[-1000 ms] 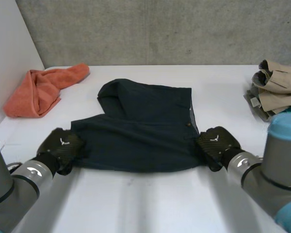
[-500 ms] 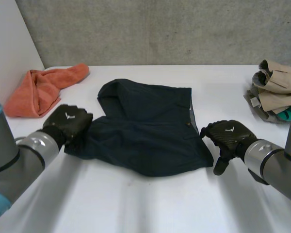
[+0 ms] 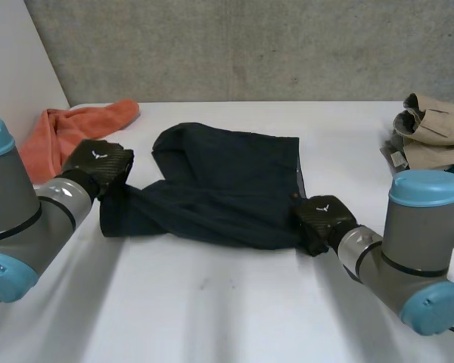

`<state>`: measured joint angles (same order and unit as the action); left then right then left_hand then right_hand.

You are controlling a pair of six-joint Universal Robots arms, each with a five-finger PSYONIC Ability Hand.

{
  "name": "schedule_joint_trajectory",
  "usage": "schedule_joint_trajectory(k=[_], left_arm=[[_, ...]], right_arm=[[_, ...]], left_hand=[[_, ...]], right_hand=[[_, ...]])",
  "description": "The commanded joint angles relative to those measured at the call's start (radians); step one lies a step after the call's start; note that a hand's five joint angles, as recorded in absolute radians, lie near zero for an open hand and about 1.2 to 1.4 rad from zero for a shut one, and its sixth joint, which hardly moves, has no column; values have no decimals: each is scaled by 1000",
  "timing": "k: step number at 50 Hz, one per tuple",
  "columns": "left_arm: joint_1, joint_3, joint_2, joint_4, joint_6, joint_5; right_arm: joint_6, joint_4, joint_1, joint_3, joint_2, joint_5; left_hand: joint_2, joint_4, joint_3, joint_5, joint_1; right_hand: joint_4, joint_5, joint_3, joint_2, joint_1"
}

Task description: Fold the laundry.

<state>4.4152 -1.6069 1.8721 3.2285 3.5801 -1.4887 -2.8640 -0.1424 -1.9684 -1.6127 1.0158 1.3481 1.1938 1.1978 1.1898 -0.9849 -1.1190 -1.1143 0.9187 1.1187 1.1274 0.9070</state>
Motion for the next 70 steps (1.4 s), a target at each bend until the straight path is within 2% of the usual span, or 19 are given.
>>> schedule_joint_trajectory(k=[1,3,7,23,27,28,29,30,34,36,42,45,50,55,59,62,66,69,70], left_arm=[[-3,-77,-2,-6,-20,25],[-7,-126,-8,5,-17,41],[-16,-185,-7,2,-12,76],[-11,-269,2,68,-9,84],[-16,-269,13,80,-7,82],[-16,-269,21,80,-7,82],[-17,-268,34,83,-7,82],[-17,-265,41,83,-6,82],[-26,-254,6,65,-1,73],[-30,-248,-63,42,6,73],[-40,-200,-347,-205,80,70],[-39,-167,-401,-318,97,74],[-49,-151,-392,-412,112,74],[-59,-130,-239,-331,121,67],[-72,-29,-44,-234,126,33],[-86,112,94,-196,143,-33],[-118,397,226,-124,192,-120],[-126,517,248,-46,215,-125],[-128,598,249,43,226,-125]], right_arm=[[3,-40,6,-1,65,37],[2,-34,8,-15,139,36],[-3,-23,6,-30,191,33],[18,26,6,-52,172,34],[18,26,8,-52,173,34],[18,26,8,-53,172,34],[18,27,9,-52,173,34],[18,30,10,-52,173,34],[47,72,10,-46,188,29],[125,154,10,-32,223,29],[386,411,11,34,385,42],[471,527,13,76,438,45],[488,659,10,123,460,37],[496,667,9,148,394,39],[489,620,6,235,204,49],[489,583,2,290,136,71],[489,454,-7,446,38,160],[485,351,-7,534,20,192],[479,258,-7,587,21,198]], left_hand=[[202,198,207,-237,-277],[159,155,163,-194,-234],[-476,-480,-472,442,401],[-704,-708,-700,670,629],[-617,-621,-613,582,542],[-474,-478,-470,439,399],[-13,-17,-9,-21,-62],[200,196,204,-235,-275],[202,198,207,-237,-277],[202,198,207,-237,-277],[202,198,207,-237,-277],[202,198,207,-237,-277],[202,198,207,-237,-277],[202,198,207,-237,-277],[202,198,207,-237,-277],[202,198,207,-237,-277],[202,198,207,-237,-277],[202,198,207,-237,-277],[202,198,207,-237,-277]], right_hand=[[-282,303,278,269,489],[-282,303,278,269,489],[-282,303,278,269,489],[-282,303,278,269,489],[-282,303,278,269,489],[-282,303,278,269,489],[-282,303,278,269,489],[-282,303,278,269,489],[-282,303,278,269,489],[-282,303,278,269,489],[-282,303,278,269,489],[-282,303,278,269,489],[-282,303,278,269,489],[-282,303,278,269,489],[-282,303,278,269,489],[-282,303,278,269,489],[-282,303,278,269,489],[-282,303,278,269,489],[-282,303,278,269,489]])
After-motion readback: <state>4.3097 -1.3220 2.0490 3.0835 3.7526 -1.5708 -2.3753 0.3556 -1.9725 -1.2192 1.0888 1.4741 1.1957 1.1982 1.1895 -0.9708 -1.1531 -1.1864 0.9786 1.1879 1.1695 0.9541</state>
